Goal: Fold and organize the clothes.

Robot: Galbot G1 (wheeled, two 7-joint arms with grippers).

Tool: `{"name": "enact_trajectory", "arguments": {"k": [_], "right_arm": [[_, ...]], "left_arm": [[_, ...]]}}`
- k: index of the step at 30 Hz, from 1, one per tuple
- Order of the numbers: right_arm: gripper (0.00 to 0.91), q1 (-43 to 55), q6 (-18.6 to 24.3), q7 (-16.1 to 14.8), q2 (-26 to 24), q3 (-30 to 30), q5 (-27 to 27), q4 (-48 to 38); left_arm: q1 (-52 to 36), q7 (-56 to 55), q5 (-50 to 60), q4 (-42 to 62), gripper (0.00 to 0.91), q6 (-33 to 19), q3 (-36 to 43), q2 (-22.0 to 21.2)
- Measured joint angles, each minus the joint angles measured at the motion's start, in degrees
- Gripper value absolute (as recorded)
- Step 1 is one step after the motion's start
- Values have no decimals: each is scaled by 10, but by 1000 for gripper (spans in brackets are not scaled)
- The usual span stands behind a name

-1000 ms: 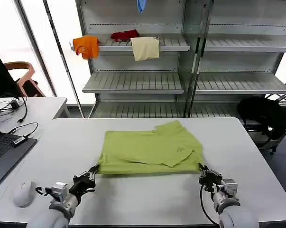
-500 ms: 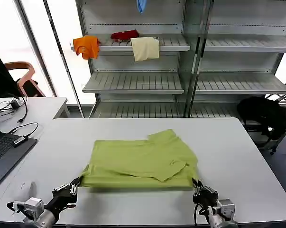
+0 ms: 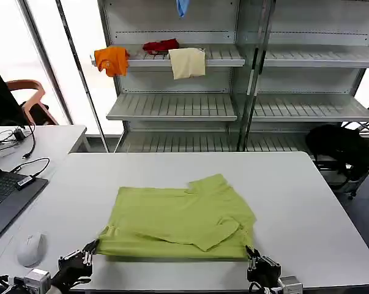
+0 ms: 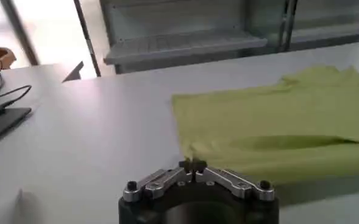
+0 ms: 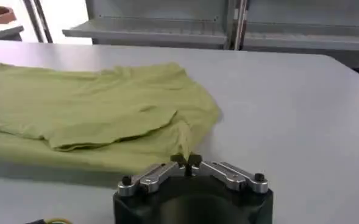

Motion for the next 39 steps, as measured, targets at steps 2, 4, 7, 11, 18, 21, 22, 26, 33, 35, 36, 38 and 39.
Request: {"name": "enact_trajectory", "arguments": {"k": [2,4,7,11,18,21,22,26,33,35,36,38,39], "right_arm": [[907,0,0,3,2,0,-2,4],[907,0,0,3,4,1,-3,7],[907,3,1,5,6,3,-4,12],[907,15,0,4,11,5,-9,13],[907,86,-5,-15,6,1,-10,-8],[907,135,-8,-23,4,-10,-10,-34],[907,154,-9,-25,4,-14,-10,-46],[907,226,-11,-27,2,-32,-4,-99],[907,348,-12,-22,4,-60,21,-206],[907,378,-12,-20,5,-65,29,-237],[907,391,-12,-20,6,-66,32,-250],[907,417,-12,-19,7,-69,37,-278],[907,428,-12,-19,8,-71,38,-291]], "left_arm": [[3,-1,0,-3,907,0,3,-2],[4,-3,1,-7,907,0,5,-4],[5,-4,0,-12,907,-1,5,-5],[-1,-9,-6,-11,907,-1,1,-10],[-47,-18,-33,7,907,-3,5,-22],[-80,-19,-39,23,907,-1,12,-27],[-93,-18,-40,30,907,-1,15,-27],[-149,-18,-37,61,907,1,32,-24],[-251,-5,-21,136,907,3,75,-5],[-277,-3,-16,159,907,3,88,0],[-291,-2,-14,171,907,3,96,3],[-315,0,-9,195,907,3,109,6],[-327,1,-7,208,907,3,116,8]]}}
